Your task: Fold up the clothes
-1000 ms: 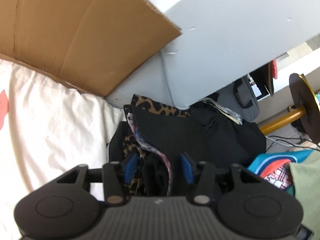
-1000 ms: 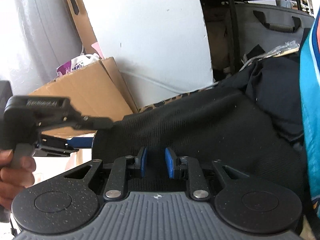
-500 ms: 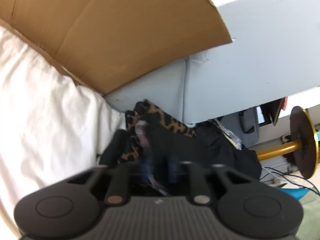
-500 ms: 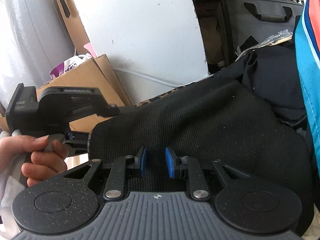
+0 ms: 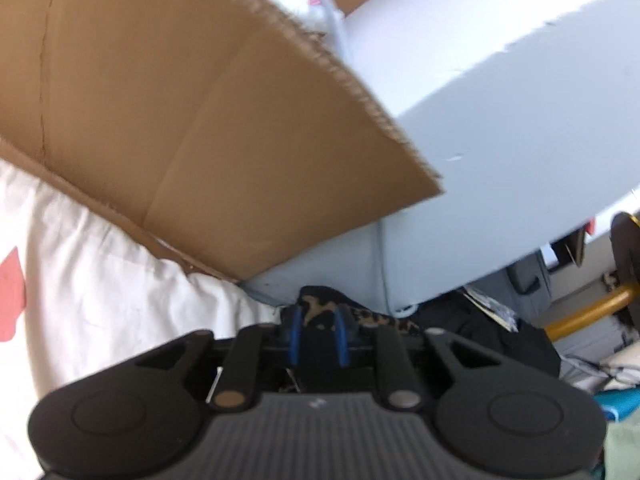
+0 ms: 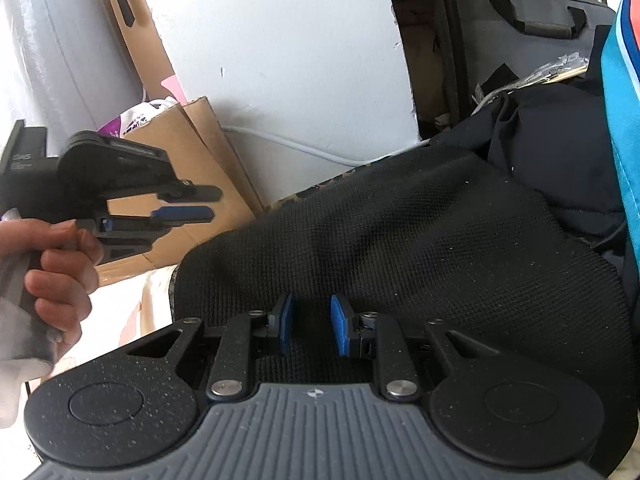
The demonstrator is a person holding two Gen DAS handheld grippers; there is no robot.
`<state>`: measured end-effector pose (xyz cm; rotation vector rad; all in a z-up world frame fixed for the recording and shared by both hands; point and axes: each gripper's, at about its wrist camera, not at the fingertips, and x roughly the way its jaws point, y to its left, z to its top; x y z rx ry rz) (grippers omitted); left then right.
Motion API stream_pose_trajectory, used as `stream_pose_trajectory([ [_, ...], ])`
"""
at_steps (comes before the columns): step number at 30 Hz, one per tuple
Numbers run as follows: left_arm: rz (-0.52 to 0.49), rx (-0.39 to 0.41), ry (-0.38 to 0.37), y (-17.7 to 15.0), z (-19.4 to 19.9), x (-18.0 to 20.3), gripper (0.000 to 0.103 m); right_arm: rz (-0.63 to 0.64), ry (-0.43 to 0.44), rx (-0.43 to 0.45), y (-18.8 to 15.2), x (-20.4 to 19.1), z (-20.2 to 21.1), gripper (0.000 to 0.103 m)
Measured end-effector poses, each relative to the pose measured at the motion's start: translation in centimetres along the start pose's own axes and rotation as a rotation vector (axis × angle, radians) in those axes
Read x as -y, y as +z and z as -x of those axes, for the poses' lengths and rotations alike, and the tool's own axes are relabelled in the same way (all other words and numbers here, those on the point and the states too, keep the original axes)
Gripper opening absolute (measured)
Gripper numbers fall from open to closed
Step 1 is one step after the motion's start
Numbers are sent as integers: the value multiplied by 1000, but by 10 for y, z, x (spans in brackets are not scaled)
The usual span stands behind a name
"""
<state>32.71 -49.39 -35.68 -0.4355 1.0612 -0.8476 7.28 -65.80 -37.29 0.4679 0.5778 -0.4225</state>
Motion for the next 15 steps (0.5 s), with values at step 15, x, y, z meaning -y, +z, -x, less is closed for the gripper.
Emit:
stream_pose_trajectory([
  [15,-320,-94,-132,-68,33,63,20,-74,17,112,2,16,28,32],
])
